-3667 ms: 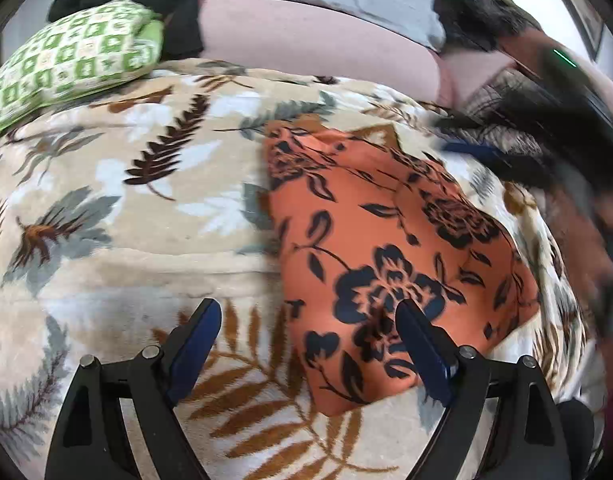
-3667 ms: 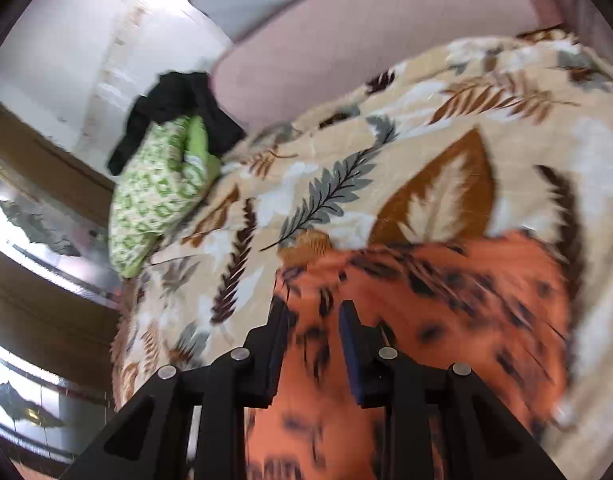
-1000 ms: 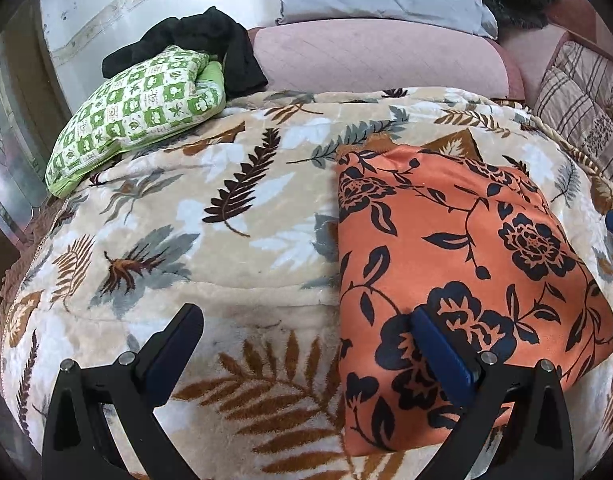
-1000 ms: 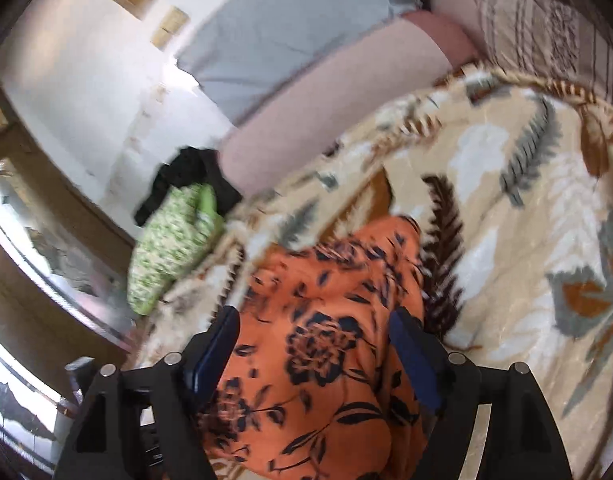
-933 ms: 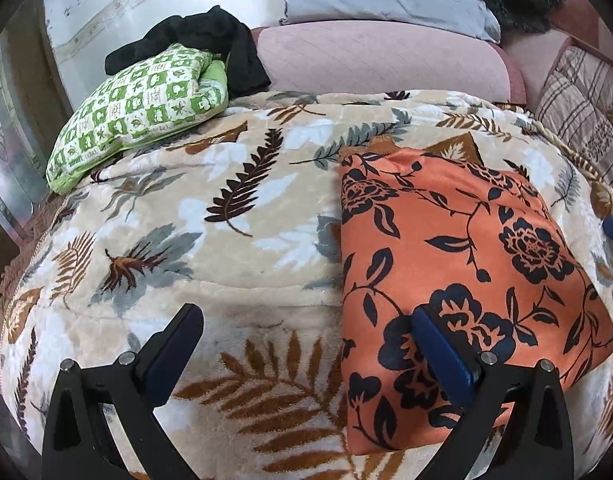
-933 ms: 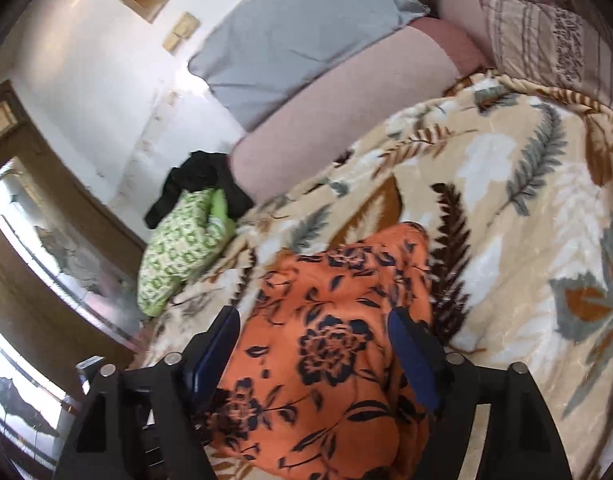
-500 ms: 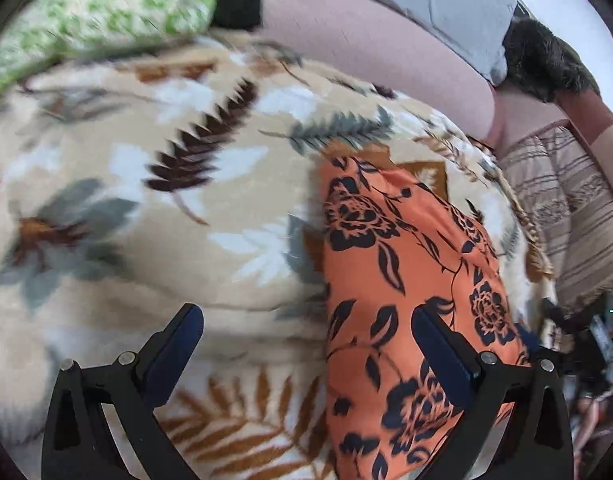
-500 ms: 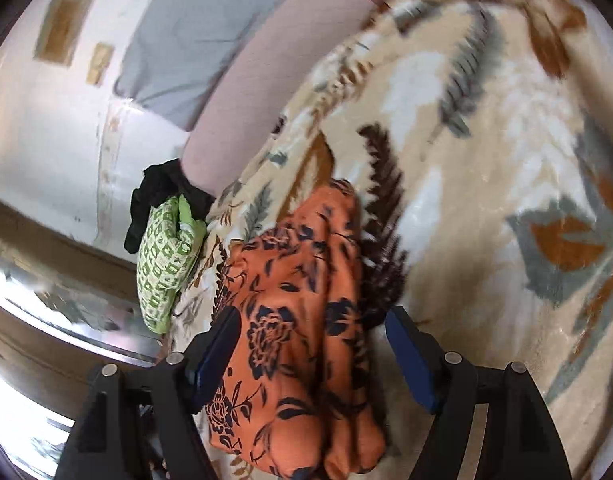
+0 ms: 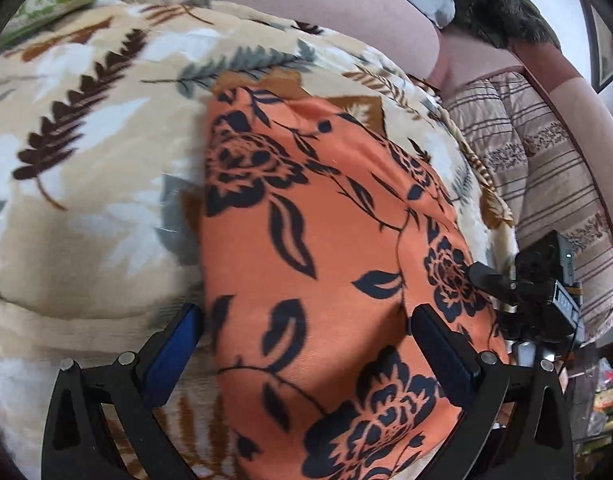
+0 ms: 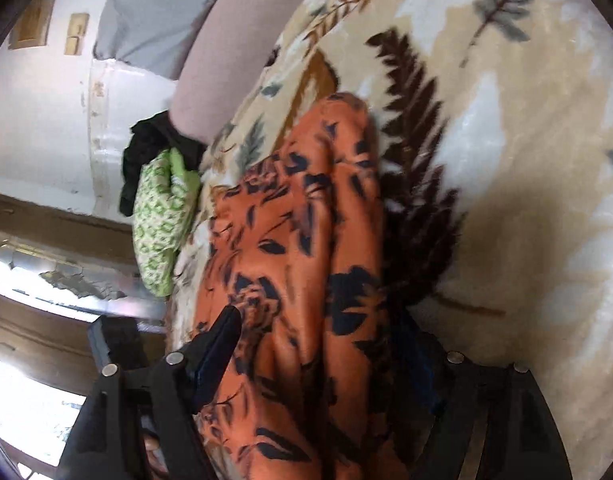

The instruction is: Fold small clothes

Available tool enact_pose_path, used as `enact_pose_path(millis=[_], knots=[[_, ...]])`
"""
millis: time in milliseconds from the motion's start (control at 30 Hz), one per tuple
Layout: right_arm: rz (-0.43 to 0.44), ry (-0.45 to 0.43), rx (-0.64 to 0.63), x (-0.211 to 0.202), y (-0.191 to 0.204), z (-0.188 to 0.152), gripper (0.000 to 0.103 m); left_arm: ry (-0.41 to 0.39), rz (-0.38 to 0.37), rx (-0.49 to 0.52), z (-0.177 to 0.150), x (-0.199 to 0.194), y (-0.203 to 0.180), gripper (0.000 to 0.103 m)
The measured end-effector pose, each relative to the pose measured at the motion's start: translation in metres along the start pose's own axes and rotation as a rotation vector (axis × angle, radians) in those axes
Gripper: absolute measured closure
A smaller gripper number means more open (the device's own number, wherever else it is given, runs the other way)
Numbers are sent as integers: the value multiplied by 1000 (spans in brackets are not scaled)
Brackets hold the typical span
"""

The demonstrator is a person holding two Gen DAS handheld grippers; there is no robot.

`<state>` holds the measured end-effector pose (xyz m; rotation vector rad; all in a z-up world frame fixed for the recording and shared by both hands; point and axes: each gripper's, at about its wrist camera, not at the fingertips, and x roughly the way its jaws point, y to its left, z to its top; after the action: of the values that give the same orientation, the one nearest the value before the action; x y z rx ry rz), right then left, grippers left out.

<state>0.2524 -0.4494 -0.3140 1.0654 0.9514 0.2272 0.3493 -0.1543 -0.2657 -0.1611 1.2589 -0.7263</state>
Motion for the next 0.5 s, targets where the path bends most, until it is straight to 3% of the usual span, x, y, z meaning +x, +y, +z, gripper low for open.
enact_pose_path(millis=[300,367,400,500], knots=[[-4,2,-50,18,14,-6,25,-16,-31,-33,4,7,-4,1],[-27,-5,-86,20,21,-9,32,-26,-17,-17,4,5,-8,4],[-36,-5,-95,20,22,-10,41,-29,-8,-7,3,5,-9,7],[-48,-19,-86,20,23,-11,50,-47,12,13,1,3,-11,15]])
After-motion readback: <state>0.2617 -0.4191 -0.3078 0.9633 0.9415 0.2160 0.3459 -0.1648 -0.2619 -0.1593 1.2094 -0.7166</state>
